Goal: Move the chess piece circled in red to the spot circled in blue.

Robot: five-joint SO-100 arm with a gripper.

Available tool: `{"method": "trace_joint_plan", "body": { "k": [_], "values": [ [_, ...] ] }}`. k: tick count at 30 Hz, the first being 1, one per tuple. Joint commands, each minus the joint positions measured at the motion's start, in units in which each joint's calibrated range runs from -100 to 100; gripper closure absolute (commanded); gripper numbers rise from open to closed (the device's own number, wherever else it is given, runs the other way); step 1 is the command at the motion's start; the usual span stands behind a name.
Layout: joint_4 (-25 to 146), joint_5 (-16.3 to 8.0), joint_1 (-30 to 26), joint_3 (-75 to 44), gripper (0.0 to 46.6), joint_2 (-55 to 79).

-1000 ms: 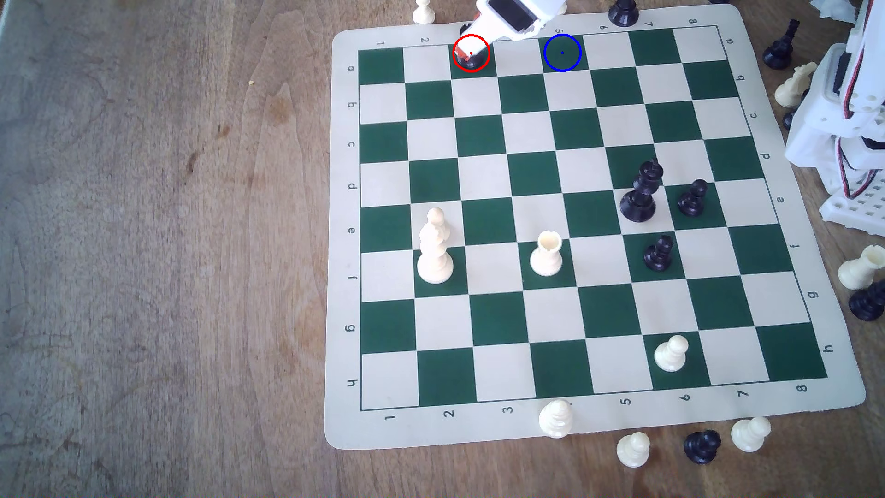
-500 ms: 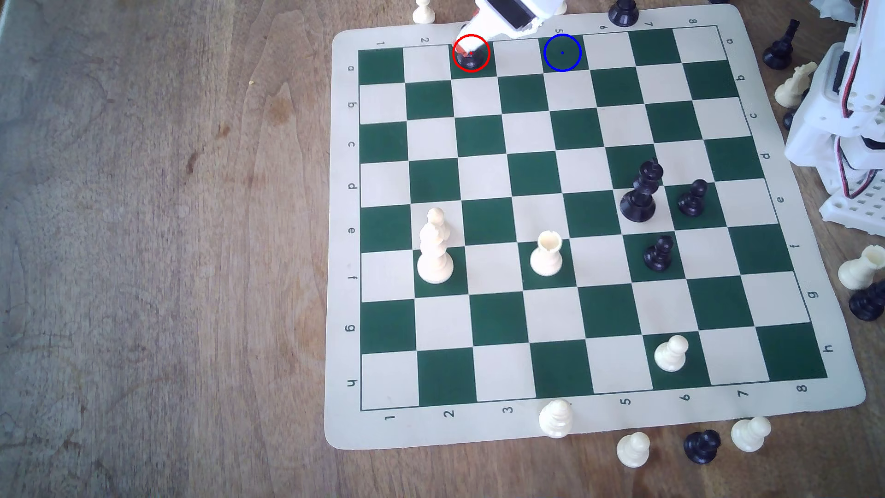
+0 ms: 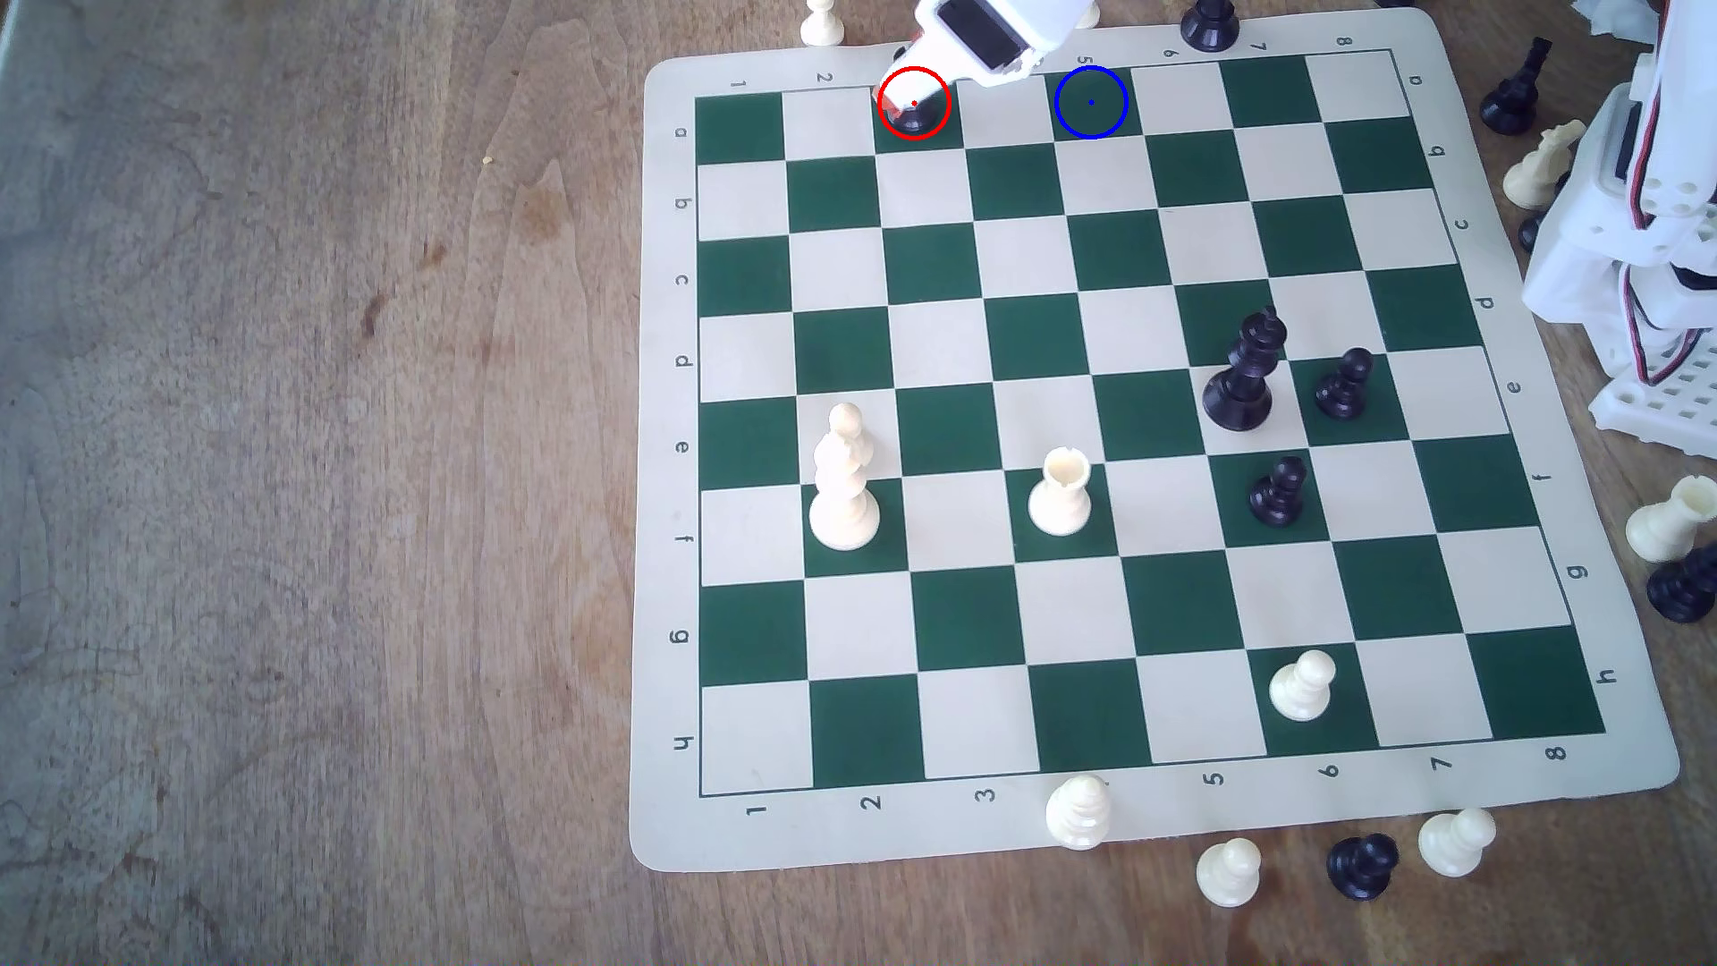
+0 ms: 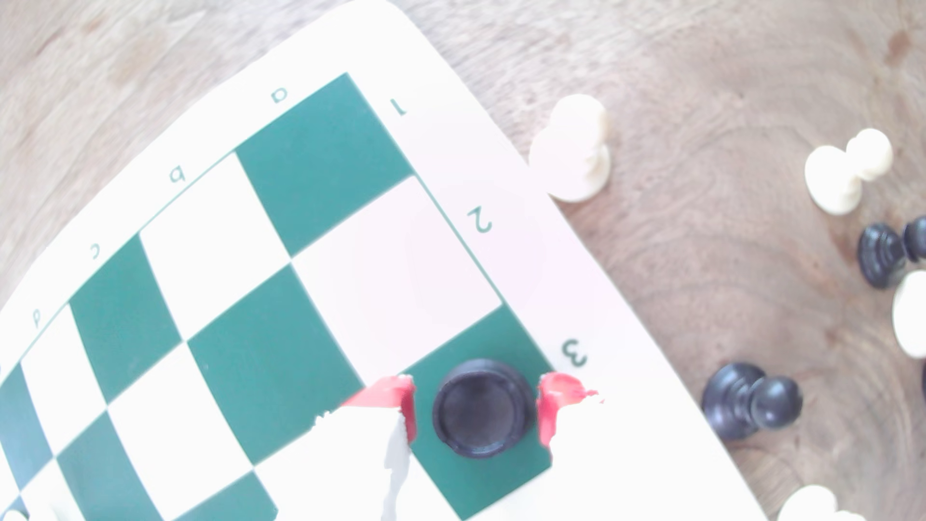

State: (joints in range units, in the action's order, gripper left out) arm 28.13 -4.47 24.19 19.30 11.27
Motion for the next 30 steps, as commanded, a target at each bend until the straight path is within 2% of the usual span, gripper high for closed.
{"method": "trace_joint_plan", "body": {
  "k": [1,5,9,12,13,15,25,30],
  "values": [
    [-0.85,-0.54,-0.06,-0.98,35.1,-1.34],
    [-0.85,-0.68,-0.29,-0.89,37.3,-1.34],
    [-1.35,-1.22,-0.29,-0.89,37.0,-1.59],
    [-1.35,-1.42,-0.61,-0.89,38.4,-1.76],
    [-1.35,-1.47,-0.68,-0.89,39.3,-1.85],
    [-1.35,-1.56,-1.15,-0.89,46.2,-2.10],
    [-1.10,-2.25,-1.39,-0.89,46.4,-4.82],
    [2.18,-2.30,-1.78,-0.71,46.4,-11.78]
  ]
}}
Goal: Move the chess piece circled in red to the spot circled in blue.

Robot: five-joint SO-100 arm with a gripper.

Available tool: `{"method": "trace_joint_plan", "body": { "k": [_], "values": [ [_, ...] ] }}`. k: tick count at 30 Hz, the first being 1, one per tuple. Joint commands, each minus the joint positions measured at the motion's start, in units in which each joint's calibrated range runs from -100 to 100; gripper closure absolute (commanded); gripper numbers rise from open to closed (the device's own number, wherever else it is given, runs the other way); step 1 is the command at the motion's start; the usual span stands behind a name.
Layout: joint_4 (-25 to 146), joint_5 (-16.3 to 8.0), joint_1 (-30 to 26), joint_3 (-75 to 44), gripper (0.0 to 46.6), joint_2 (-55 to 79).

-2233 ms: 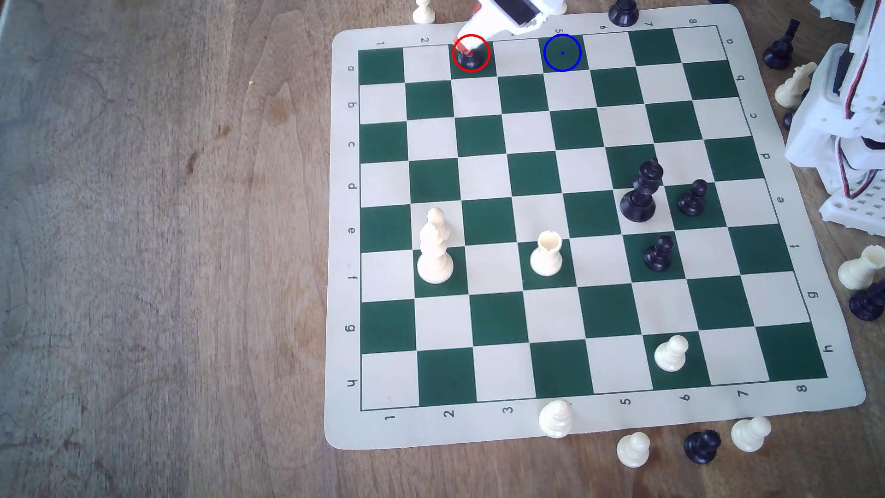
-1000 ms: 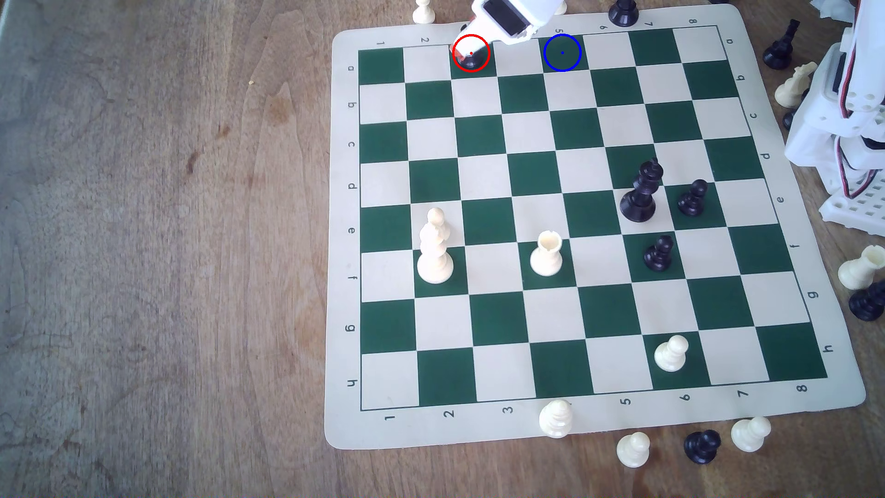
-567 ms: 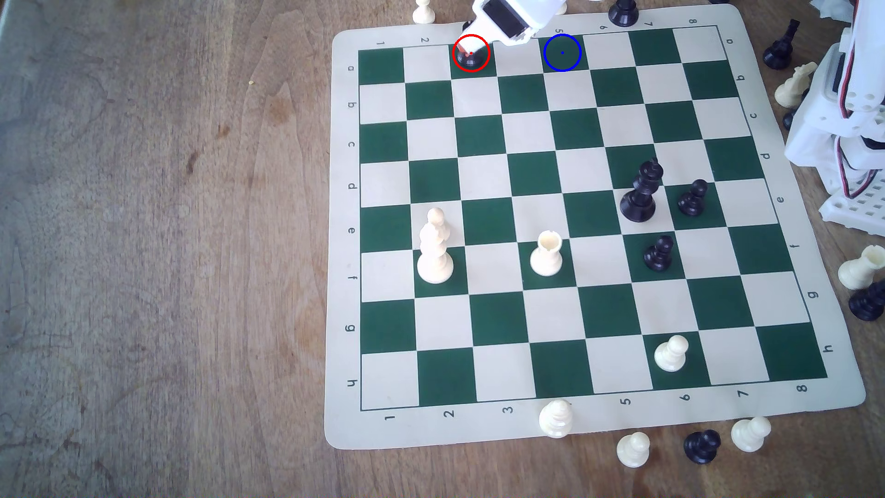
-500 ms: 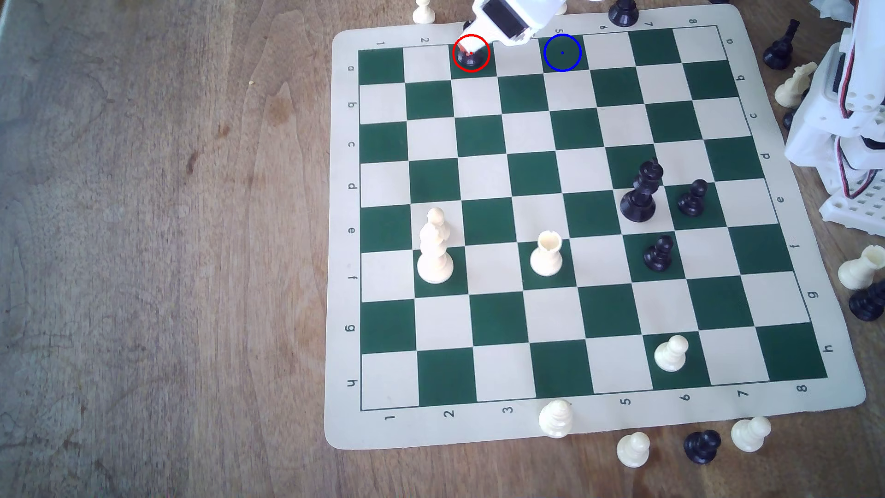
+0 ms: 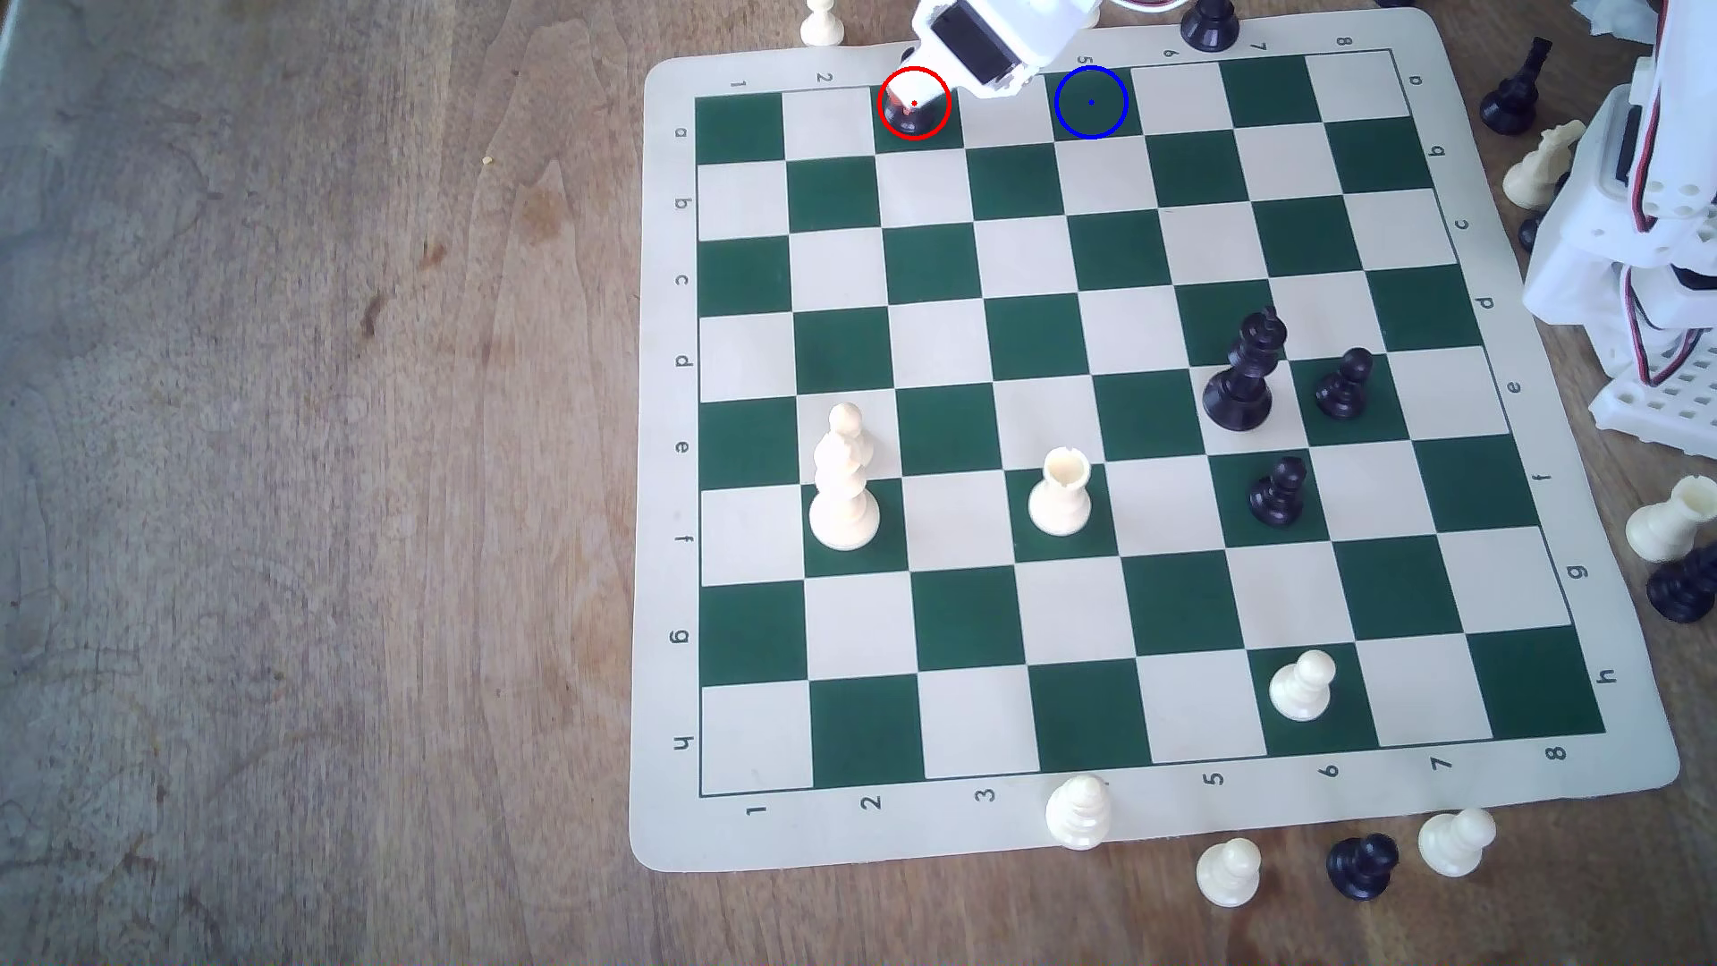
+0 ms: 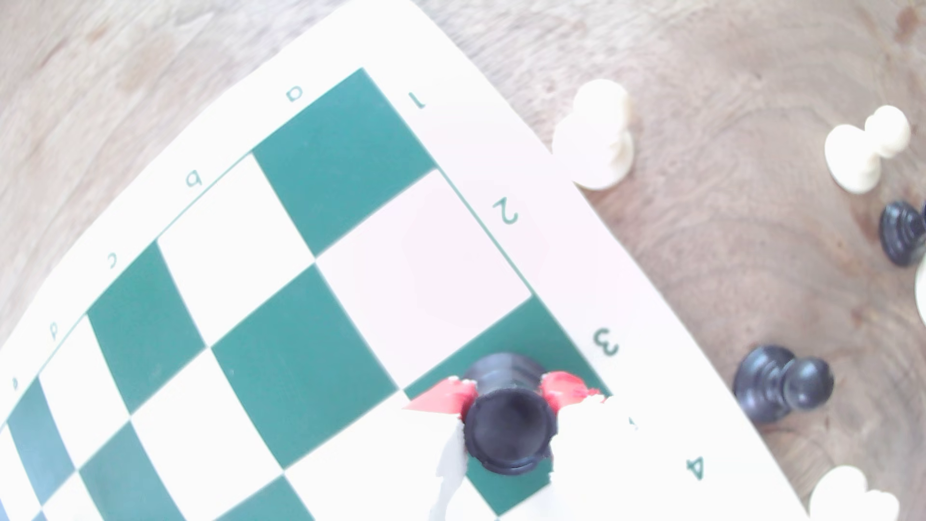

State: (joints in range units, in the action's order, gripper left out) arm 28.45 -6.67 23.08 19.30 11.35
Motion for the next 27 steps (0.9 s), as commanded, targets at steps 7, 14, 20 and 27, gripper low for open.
{"method": "trace_joint_plan", "body": {
  "k": [7,14,20,27],
  "values": [
    [5.38,0.59,-3.72,8.27,46.4,-26.97],
    [7.02,3.17,-1.77,15.43,46.4,-38.26],
    [7.67,5.32,2.85,18.87,46.4,-40.98],
    [7.26,6.64,4.96,25.22,46.4,-41.32]
  ]
}}
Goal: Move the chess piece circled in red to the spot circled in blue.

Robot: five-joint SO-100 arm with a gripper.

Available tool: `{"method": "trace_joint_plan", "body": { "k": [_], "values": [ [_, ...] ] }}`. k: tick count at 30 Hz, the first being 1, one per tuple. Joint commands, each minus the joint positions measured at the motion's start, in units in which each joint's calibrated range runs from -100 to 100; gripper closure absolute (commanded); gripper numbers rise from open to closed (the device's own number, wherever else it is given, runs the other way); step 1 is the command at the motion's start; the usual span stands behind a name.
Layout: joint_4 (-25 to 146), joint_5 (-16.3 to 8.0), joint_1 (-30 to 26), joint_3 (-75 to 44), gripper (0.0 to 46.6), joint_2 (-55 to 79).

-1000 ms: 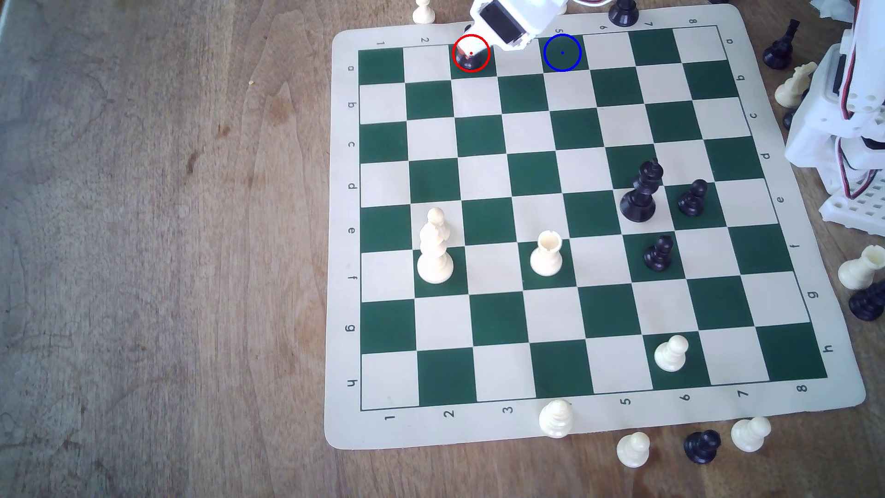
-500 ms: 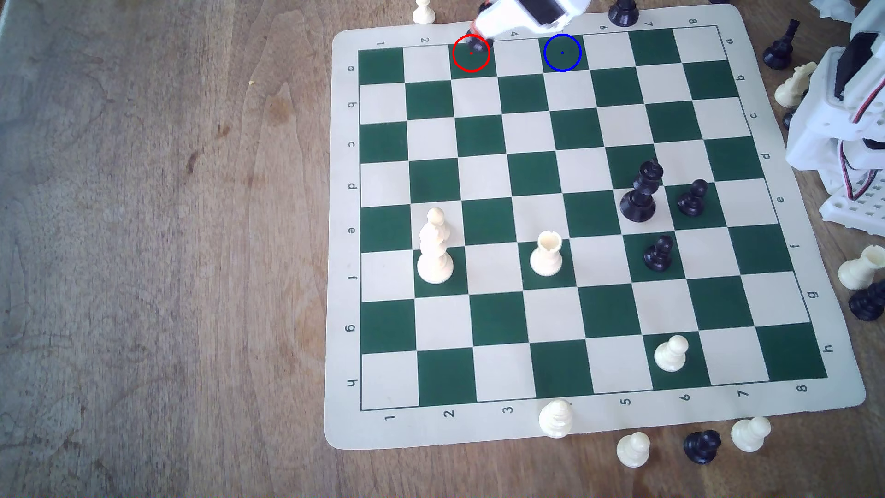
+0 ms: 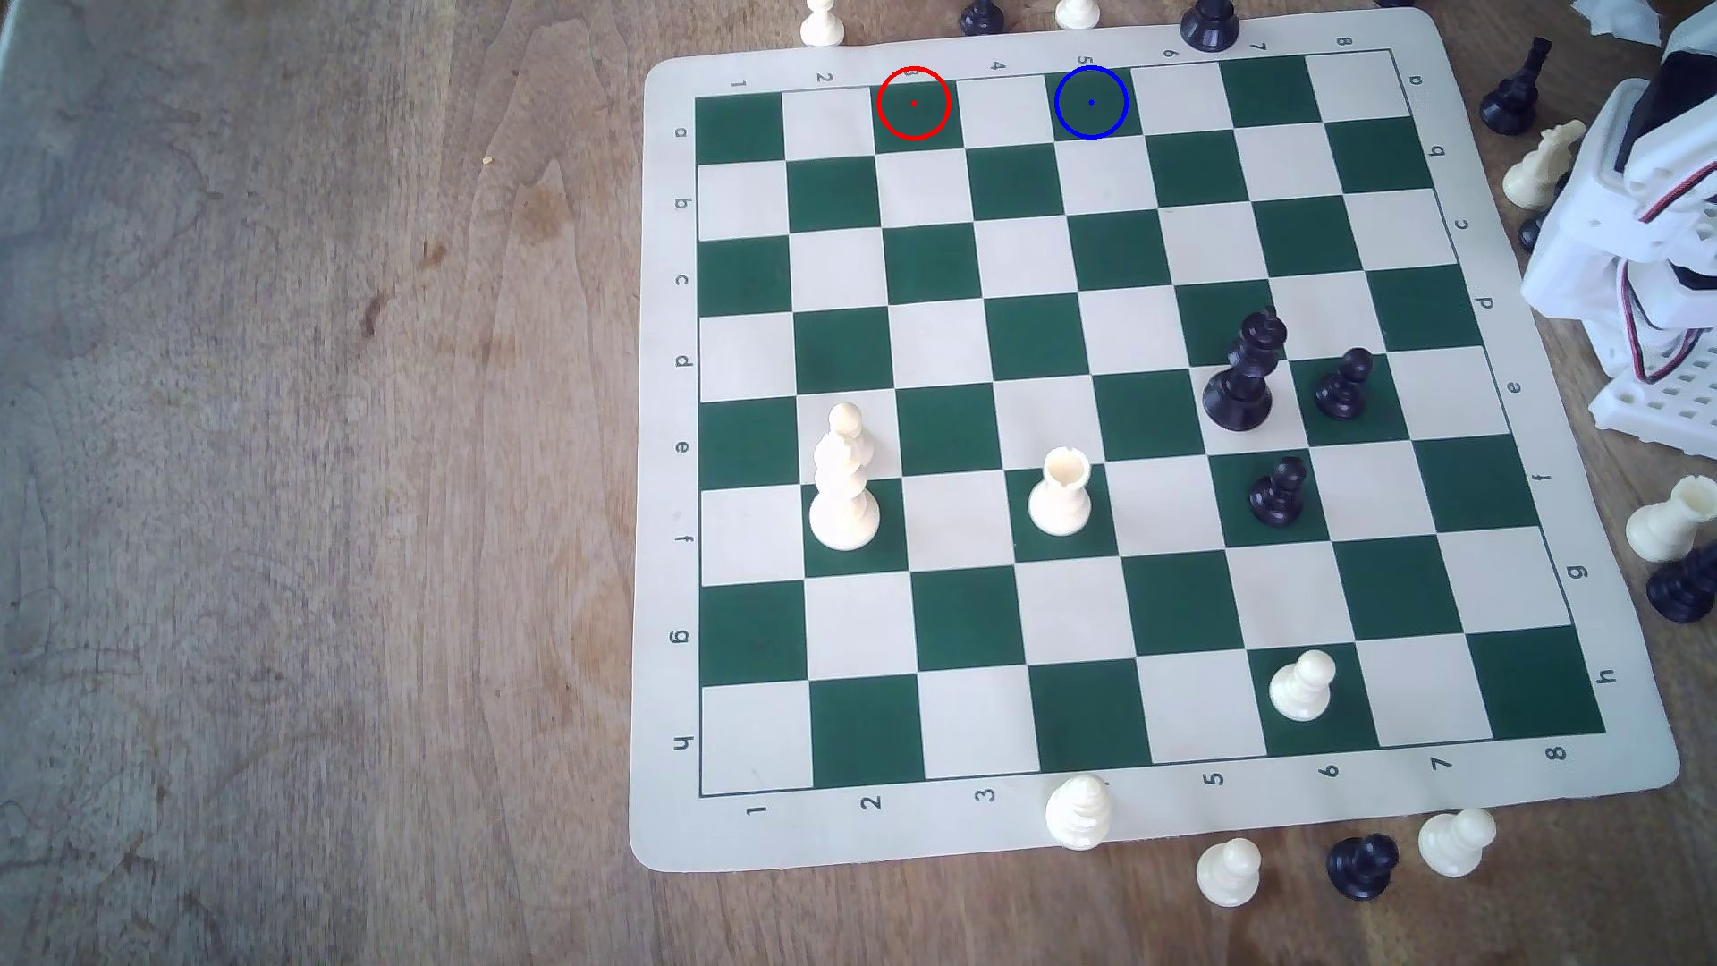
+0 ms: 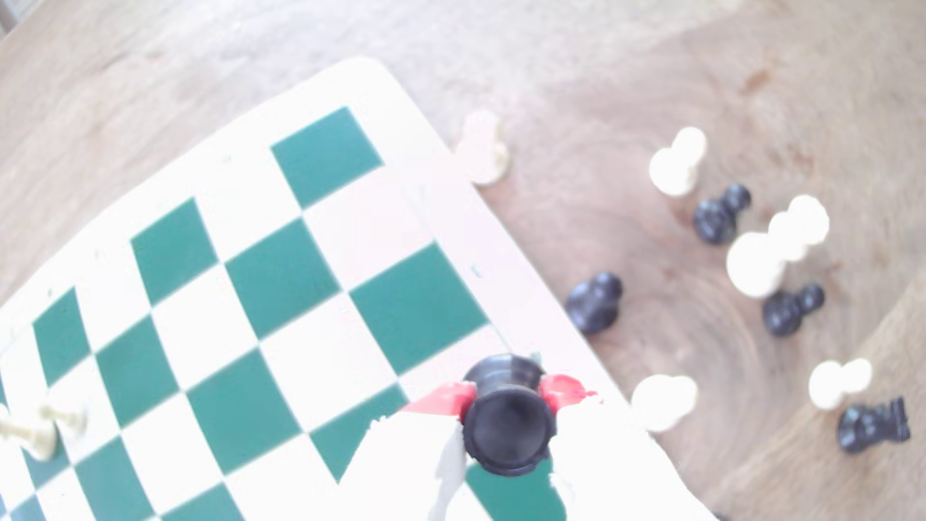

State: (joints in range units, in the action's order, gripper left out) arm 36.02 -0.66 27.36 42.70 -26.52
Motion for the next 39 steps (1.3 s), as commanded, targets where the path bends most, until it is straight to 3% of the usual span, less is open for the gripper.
{"method": "trace_joint_plan", "body": {
  "k": [1,11,19,39],
  "values": [
    [-1.70,1.07,0.84,3.90,46.4,-2.60],
    [-3.58,3.17,1.62,7.80,46.4,3.60],
    [-8.66,3.57,3.26,7.34,46.4,11.75],
    [-10.46,3.27,2.87,7.71,46.4,13.62]
  ]
}}
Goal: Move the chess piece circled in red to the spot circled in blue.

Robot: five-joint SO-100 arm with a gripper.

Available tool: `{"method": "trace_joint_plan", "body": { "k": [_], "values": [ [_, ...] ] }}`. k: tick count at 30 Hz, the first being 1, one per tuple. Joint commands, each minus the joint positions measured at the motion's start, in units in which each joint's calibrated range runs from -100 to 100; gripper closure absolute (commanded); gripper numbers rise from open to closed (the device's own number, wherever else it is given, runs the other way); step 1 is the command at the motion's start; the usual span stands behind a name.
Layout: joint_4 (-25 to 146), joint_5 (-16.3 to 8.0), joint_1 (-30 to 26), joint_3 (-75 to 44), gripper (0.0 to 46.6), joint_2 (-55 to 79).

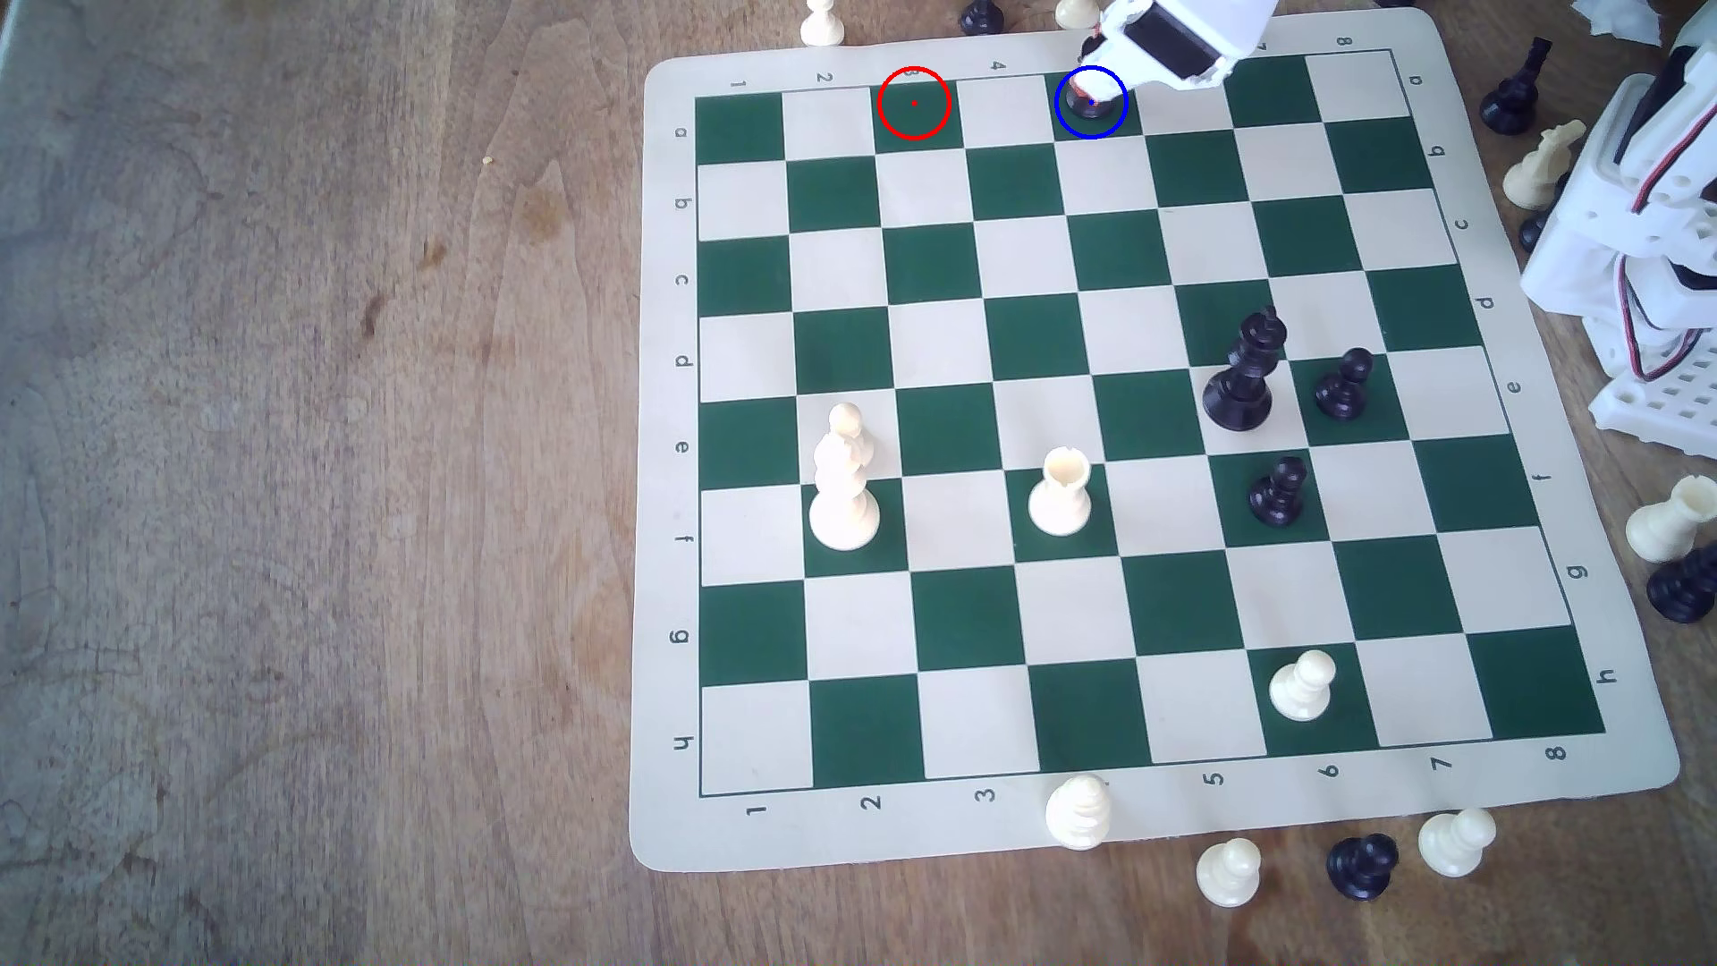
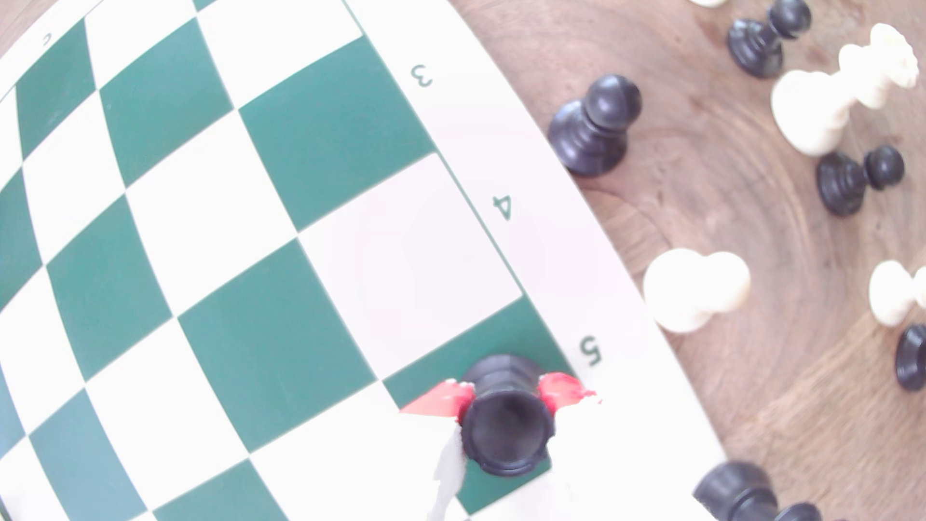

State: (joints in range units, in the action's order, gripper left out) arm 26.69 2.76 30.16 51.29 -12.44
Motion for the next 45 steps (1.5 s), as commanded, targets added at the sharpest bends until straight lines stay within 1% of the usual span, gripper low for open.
{"method": "trace_joint_plan", "body": {
  "k": [1,3,7,8,16,19,26,32,36,37,40,41,43,45],
  "values": [
    [-1.14,-0.15,0.07,-0.88,46.4,-0.38],
    [-1.22,-0.20,0.07,-0.79,45.6,-0.38],
    [-1.30,-0.34,0.46,-0.61,35.1,-0.46],
    [-1.30,-0.34,0.46,-0.52,34.3,-0.55],
    [-1.30,-0.39,0.62,-0.43,32.7,-1.48],
    [-1.06,-0.29,0.93,-0.15,30.8,-2.33],
    [0.58,-0.20,1.32,0.66,29.1,-10.22],
    [1.15,-0.44,1.16,1.84,28.7,-16.25],
    [1.48,-0.59,0.30,4.56,28.6,-22.70],
    [-1.14,-0.83,-0.56,8.28,28.6,-27.71],
    [-7.12,-1.03,-3.06,16.16,28.4,-36.11],
    [-7.86,-1.42,-4.23,18.16,28.4,-39.00],
    [-10.40,-3.08,-8.46,24.14,29.2,-48.34],
    [-10.15,-3.52,-9.94,25.41,29.4,-52.41]
  ]
}}
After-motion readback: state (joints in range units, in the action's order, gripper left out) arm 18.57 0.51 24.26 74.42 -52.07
